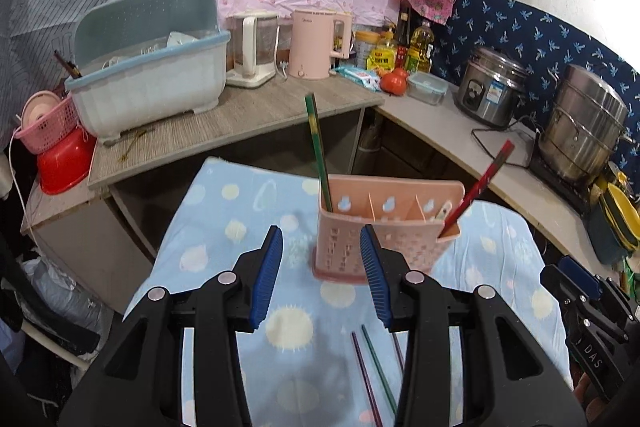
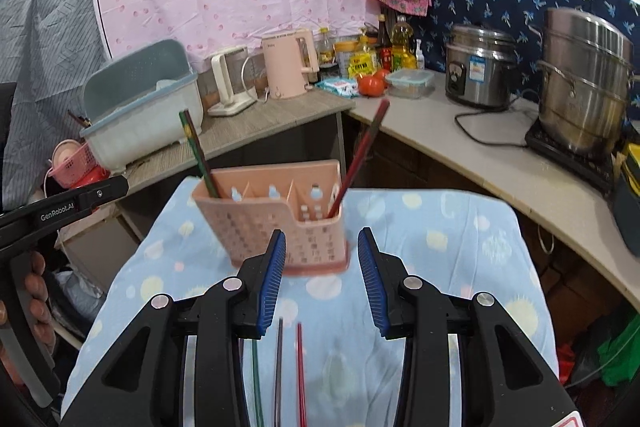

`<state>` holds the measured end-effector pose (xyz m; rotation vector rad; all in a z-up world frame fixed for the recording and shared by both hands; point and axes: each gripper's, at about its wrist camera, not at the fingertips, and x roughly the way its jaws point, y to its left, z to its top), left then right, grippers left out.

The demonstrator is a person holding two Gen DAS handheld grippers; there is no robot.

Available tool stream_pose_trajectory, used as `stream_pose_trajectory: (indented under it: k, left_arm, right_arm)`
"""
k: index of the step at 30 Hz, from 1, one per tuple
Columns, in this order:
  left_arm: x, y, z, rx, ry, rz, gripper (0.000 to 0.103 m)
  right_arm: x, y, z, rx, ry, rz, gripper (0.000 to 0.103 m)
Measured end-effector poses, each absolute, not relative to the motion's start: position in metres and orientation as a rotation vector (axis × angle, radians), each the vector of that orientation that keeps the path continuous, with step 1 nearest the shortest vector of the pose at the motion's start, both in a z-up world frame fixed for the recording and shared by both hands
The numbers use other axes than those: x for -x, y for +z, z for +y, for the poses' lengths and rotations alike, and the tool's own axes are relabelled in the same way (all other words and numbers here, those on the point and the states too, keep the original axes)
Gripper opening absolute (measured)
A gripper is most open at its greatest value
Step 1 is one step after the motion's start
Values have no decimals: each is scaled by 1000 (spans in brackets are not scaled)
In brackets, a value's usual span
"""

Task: Organize utensils
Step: 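Move both open tools back down to the remaining chopsticks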

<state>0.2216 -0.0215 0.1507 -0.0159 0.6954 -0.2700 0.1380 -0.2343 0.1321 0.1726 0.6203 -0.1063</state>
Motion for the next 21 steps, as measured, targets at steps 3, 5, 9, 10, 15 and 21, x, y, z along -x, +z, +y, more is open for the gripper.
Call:
stream_pose_trajectory:
  k: [3,5,9,10,15,21]
  left_arm:
    - [-208,136,-19,18,-270,723,39]
    - [-201,126,-18,25,-274,747,39]
    - [-183,104,-16,17,-279,792,39]
    - [-178,99,-16,16,-283,803,39]
    - [-158,70,-17,3,-291,863,39]
    - [-135,39,-19,-13,-302,929,39]
  right_arm:
    - [-123,117,-231,-178,-109,652,37]
    - [-113,106,-230,-182,-110,676,37]
    - [-96,86,-225,-183,-112,721,37]
    - [-92,80,-224,-185,-109,736,37]
    - [-71,48,-214,-175,-104,805,37]
    - [-48,12,-199,-170,-84,890,37]
